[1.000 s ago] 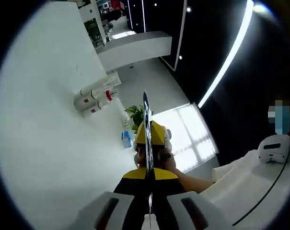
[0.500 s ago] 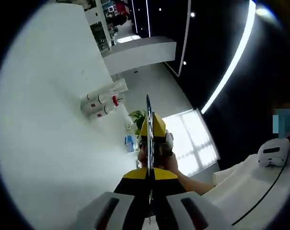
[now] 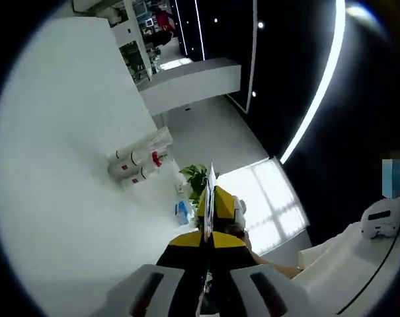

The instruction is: Arrange the skincare products in the storage area until every visible bottle or jar stands upright without overlapping.

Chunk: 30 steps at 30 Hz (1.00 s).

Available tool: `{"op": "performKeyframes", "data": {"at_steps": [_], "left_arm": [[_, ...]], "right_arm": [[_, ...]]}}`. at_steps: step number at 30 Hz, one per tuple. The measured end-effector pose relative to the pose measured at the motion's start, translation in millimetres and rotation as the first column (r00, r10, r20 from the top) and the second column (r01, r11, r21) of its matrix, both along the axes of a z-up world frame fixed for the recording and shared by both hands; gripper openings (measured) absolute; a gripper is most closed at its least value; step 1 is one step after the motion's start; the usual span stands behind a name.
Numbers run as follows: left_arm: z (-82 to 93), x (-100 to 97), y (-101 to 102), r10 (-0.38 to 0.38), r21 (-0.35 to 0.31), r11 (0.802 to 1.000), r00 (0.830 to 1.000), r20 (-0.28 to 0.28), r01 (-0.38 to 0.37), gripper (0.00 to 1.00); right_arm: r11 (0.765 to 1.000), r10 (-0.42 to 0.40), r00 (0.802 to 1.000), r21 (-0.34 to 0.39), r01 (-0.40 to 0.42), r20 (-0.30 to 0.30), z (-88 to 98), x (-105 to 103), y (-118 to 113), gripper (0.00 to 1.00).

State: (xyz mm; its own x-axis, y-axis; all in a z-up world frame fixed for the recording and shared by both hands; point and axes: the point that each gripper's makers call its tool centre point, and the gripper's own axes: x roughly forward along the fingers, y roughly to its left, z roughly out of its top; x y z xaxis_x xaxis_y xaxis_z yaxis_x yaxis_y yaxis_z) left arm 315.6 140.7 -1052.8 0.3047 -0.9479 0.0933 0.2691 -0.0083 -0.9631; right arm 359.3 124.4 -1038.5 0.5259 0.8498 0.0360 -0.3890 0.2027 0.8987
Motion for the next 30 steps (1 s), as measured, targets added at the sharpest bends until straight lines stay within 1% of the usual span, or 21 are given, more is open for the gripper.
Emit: {"op": "performKeyframes", "data": {"at_steps": [1, 2, 3, 4, 5, 6, 7, 9, 10, 11, 13, 14, 16, 17, 18, 22, 30], "left_arm": [[1.2, 6.8, 2, 0.036, -0.023, 0.999, 0.999, -0.015, -0.036, 0.02], [3.4, 12.9, 6, 0.065, -0.055, 0.996, 0.998, -0.024, -0.066, 0.01], [3.0, 18.0, 8, 0.085, -0.059, 0.994, 0.996, -0.031, -0.087, 0.01], [1.9, 25.3, 12, 0.117, -0.057, 0.991, 0.992, -0.039, -0.119, 0.01], [1.1, 27.0, 13, 0.115, -0.052, 0.992, 0.993, -0.038, -0.117, 0.01], [1.3, 28.2, 12, 0.11, -0.045, 0.993, 0.993, -0.035, -0.112, 0.01], [-0.8, 31.4, 12, 0.11, -0.028, 0.993, 0.993, -0.035, -0.111, 0.01], [-7.0, 28.8, 8, 0.078, 0.015, 0.997, 0.996, -0.037, -0.077, 0.02], [-9.1, 31.5, 4, 0.079, 0.03, 0.997, 0.996, -0.029, -0.078, 0.02], [-11.1, 32.8, 3, 0.084, 0.037, 0.996, 0.996, -0.027, -0.083, 0.02], [-13.4, 34.9, 3, 0.085, 0.04, 0.996, 0.996, -0.03, -0.084, 0.02], [-14.9, 37.8, 2, 0.089, 0.037, 0.995, 0.995, -0.038, -0.088, 0.02], [-15.7, 42.0, 1, 0.093, 0.04, 0.995, 0.995, -0.036, -0.092, 0.03], [-18.0, 44.1, 1, 0.089, 0.055, 0.995, 0.996, -0.033, -0.087, 0.04], [-24.6, 46.6, 4, 0.088, 0.096, 0.992, 0.996, -0.018, -0.086, 0.04], [-30.2, 52.3, 12, 0.083, 0.106, 0.991, 0.996, -0.028, -0.08, 0.04], [-43.5, 62.9, 14, 0.107, 0.137, 0.986, 0.993, -0.054, -0.099, 0.04]], "right_arm": [[1.0, 0.016, 1.0, -0.006, -0.016, -0.02, -2.9, -4, 2, 0.15], [0.999, 0.033, 0.999, -0.018, -0.034, -0.017, -5.1, -9, 3, 0.14], [0.997, 0.056, 0.998, -0.046, -0.057, -0.013, -10.5, -15, 3, 0.11], [0.993, 0.073, 0.997, -0.098, -0.073, -0.005, -18.7, -21, 3, 0.08], [0.987, 0.084, 0.996, -0.135, -0.085, -0.019, -27.3, -28, 2, 0.08], [0.986, 0.085, 0.996, -0.14, -0.088, -0.024, -29.2, -29, 2, 0.08], [0.988, 0.081, 0.996, -0.129, -0.085, -0.034, -30.6, -31, 2, 0.06], [0.99, 0.075, 0.996, -0.117, -0.079, -0.042, -32.0, -31, 0, 0.02], [0.991, 0.061, 0.996, -0.115, -0.069, -0.071, -36.1, -30, -1, 0.01], [0.99, 0.047, 0.996, -0.131, -0.056, -0.069, -39.8, -27, -3, 0.01], [0.989, 0.045, 0.997, -0.141, -0.052, -0.055, -40.0, -25, -3, 0.0], [0.99, 0.027, 0.998, -0.138, -0.034, -0.055, -41.3, -21, -5, 0.0], [0.992, -0.003, 0.999, -0.128, -0.003, -0.05, -42.6, -14, -9, 0.0], [0.992, -0.009, 0.998, -0.123, 0.002, -0.054, -42.6, -13, -10, 0.0], [0.994, -0.045, 0.996, -0.102, 0.037, -0.077, -44.4, -6, -16, 0.0], [0.995, -0.06, 0.994, -0.091, 0.052, -0.092, -49.0, 1, -24, 0.0], [0.994, -0.101, 0.986, -0.064, 0.093, -0.132, -60.4, 24, -28, 0.0]]}}
